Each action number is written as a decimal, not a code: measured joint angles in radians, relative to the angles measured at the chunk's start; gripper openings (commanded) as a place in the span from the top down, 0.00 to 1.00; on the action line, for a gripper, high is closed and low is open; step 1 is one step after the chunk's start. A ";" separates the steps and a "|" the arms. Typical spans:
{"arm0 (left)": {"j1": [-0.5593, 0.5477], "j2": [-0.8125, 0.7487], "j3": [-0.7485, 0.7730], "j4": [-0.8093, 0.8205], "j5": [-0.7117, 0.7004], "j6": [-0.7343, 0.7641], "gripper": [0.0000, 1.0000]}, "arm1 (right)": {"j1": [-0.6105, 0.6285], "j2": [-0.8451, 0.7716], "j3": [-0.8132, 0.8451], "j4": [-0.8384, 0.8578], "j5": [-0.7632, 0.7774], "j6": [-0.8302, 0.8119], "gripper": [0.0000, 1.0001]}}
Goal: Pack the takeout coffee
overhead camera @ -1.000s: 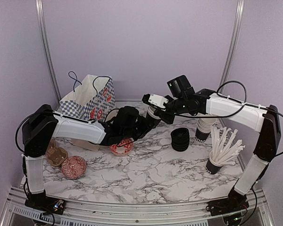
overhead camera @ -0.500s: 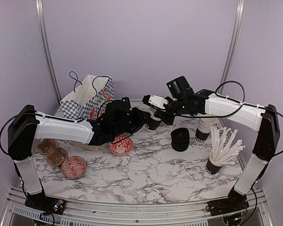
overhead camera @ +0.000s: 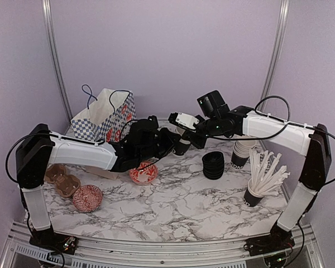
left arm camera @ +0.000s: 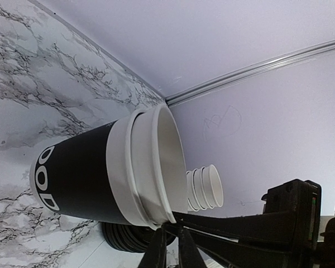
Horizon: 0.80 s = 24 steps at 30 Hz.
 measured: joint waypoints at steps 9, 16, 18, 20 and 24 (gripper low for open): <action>0.008 0.057 0.022 0.002 0.002 -0.024 0.90 | 0.007 -0.001 0.000 -0.004 -0.003 0.009 1.00; 0.009 0.073 0.039 0.000 0.006 -0.039 0.90 | 0.007 -0.003 0.000 -0.018 0.001 0.011 1.00; 0.010 0.080 0.046 0.000 0.012 -0.044 0.90 | 0.006 -0.003 0.000 -0.024 0.002 0.011 1.00; 0.011 0.090 0.054 0.000 0.016 -0.051 0.90 | 0.005 -0.003 0.000 -0.027 0.003 0.011 1.00; 0.013 0.112 0.075 -0.001 0.031 -0.077 0.92 | 0.002 -0.003 0.000 -0.041 0.017 0.011 1.00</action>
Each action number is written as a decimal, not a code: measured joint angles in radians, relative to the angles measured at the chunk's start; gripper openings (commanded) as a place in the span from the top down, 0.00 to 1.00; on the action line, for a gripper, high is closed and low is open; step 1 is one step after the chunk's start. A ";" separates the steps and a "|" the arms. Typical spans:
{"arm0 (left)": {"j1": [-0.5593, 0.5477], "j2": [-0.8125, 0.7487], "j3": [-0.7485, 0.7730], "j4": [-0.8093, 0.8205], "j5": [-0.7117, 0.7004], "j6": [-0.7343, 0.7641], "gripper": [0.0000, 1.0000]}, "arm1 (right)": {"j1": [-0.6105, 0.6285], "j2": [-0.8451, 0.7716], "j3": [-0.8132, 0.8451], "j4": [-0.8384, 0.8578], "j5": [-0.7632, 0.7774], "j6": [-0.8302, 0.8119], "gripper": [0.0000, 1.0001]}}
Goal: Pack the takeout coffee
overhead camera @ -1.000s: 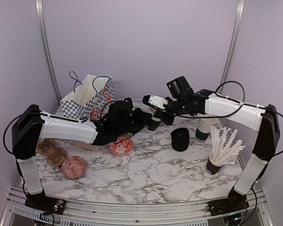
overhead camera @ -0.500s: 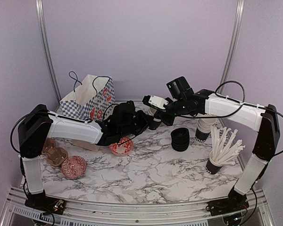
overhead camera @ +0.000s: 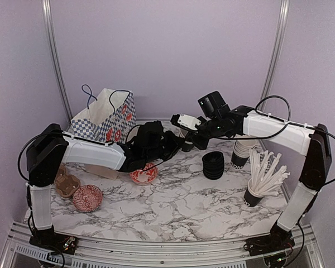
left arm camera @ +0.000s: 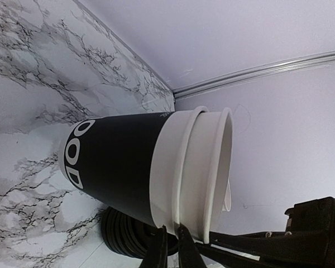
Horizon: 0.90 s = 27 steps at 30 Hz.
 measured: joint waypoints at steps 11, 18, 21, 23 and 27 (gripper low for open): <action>0.000 0.021 0.011 0.000 0.040 -0.030 0.93 | 0.000 0.000 0.002 -0.045 0.018 -0.003 1.00; 0.000 0.024 0.026 0.002 0.051 -0.032 0.94 | 0.000 -0.003 0.036 -0.092 0.029 -0.015 1.00; 0.000 0.024 0.031 0.013 0.057 -0.031 0.94 | 0.000 -0.003 0.063 -0.122 0.031 -0.022 1.00; 0.000 0.023 0.031 0.025 0.062 -0.031 0.94 | 0.000 -0.003 0.088 -0.153 0.030 -0.023 1.00; 0.000 0.014 0.031 0.052 0.069 -0.029 0.94 | 0.000 -0.003 0.149 -0.212 0.014 -0.024 1.00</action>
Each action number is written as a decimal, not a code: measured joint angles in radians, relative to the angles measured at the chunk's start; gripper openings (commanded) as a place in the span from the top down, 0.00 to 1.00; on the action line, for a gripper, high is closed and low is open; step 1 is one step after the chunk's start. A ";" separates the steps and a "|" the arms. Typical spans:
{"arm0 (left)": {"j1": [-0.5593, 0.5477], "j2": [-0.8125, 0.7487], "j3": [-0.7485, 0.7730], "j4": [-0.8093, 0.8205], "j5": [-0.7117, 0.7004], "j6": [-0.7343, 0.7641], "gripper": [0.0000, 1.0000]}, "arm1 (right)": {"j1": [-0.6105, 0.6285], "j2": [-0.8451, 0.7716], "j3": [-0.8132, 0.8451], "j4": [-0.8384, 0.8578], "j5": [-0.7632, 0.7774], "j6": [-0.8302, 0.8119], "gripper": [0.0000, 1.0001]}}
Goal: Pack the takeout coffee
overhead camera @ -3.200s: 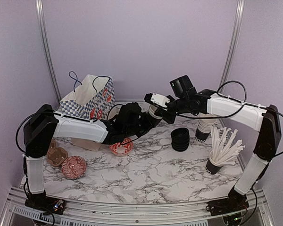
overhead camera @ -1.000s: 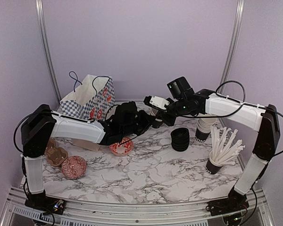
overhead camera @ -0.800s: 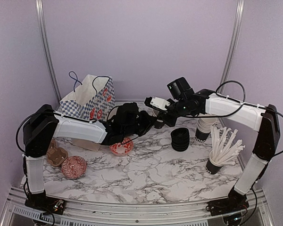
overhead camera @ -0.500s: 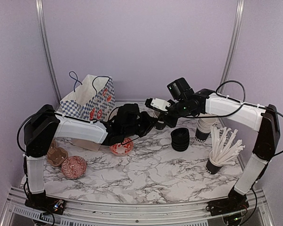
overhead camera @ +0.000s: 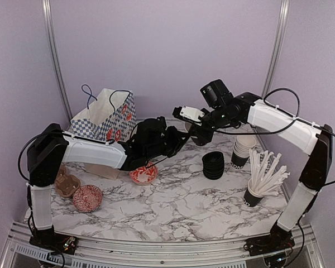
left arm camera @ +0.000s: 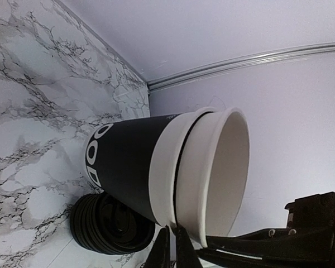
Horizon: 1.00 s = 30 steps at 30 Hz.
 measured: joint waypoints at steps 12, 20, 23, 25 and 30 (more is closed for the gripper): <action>0.071 0.037 -0.038 -0.165 -0.111 0.064 0.64 | 0.079 -0.103 0.145 -0.038 -0.173 -0.024 1.00; -0.008 -0.175 -0.206 -0.194 -0.221 0.289 0.32 | 0.018 -0.088 0.113 0.001 -0.153 0.004 1.00; -0.093 -0.290 -0.292 -0.129 -0.288 0.493 0.09 | -0.037 -0.089 0.113 0.022 -0.193 0.035 1.00; -0.151 -0.357 -0.386 -0.018 -0.308 0.654 0.07 | -0.066 -0.090 0.113 0.034 -0.224 0.057 1.00; -0.184 -0.380 -0.532 0.163 -0.286 0.949 0.06 | -0.080 -0.100 0.112 0.038 -0.310 0.101 1.00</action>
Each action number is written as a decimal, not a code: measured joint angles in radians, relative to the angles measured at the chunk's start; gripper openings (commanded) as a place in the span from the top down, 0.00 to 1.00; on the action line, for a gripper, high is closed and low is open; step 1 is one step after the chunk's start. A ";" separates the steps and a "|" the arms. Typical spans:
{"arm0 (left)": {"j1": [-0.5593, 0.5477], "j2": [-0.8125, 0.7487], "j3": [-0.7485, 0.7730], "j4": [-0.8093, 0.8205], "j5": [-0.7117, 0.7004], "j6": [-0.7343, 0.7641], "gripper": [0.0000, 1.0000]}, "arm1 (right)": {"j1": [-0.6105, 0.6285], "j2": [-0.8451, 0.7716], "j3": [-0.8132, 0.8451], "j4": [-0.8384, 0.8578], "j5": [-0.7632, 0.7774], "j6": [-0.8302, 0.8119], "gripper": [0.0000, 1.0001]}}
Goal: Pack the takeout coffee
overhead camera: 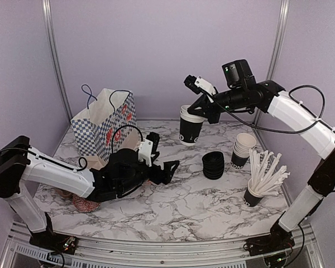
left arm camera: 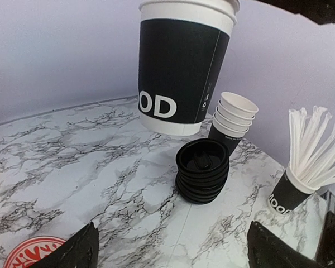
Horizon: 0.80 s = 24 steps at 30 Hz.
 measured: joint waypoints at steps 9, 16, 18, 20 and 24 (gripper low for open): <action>0.030 0.058 0.066 0.105 0.063 0.201 0.06 | 0.001 -0.031 0.000 0.001 -0.172 0.044 1.00; 0.050 0.113 0.123 0.138 0.132 0.216 0.10 | 0.001 -0.035 0.000 -0.003 -0.258 0.053 1.00; 0.055 0.128 0.137 0.139 0.146 0.212 0.12 | 0.001 -0.035 0.000 -0.003 -0.272 0.053 1.00; 0.059 0.138 0.145 0.138 0.158 0.209 0.14 | 0.001 -0.035 0.000 -0.004 -0.280 0.053 1.00; 0.068 0.157 0.160 0.142 0.171 0.198 0.20 | 0.001 -0.035 0.000 -0.004 -0.295 0.055 1.00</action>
